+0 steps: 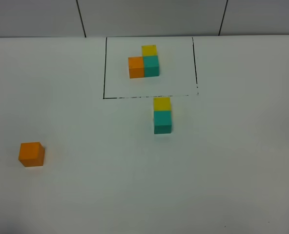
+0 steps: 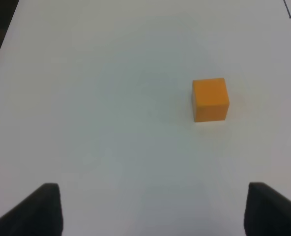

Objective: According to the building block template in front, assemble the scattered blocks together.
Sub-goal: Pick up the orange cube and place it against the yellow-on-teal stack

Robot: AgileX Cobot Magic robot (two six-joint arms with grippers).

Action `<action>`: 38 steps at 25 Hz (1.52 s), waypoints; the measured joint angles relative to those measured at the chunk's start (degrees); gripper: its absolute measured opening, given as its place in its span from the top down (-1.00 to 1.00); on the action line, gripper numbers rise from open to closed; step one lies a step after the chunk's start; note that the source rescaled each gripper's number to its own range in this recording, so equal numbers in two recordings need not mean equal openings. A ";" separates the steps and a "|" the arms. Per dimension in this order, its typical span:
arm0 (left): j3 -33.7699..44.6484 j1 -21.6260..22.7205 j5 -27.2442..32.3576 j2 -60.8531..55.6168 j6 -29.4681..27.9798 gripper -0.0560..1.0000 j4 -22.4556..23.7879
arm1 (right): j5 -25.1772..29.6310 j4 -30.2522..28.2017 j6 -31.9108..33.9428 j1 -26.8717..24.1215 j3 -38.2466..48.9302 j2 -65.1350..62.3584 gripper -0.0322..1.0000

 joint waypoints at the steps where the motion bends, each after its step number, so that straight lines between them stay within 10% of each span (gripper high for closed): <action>1: 0.00 0.00 0.00 0.00 0.00 -1.00 0.00 | 0.00 0.00 0.00 0.00 0.00 0.00 -1.00; 28: 0.00 0.00 0.00 0.00 0.00 -1.00 0.00 | 0.00 0.00 0.21 0.00 0.00 0.00 -0.88; 38: 0.00 0.00 0.00 0.00 0.00 -1.00 0.00 | 0.00 0.00 0.42 0.00 0.00 0.00 -0.54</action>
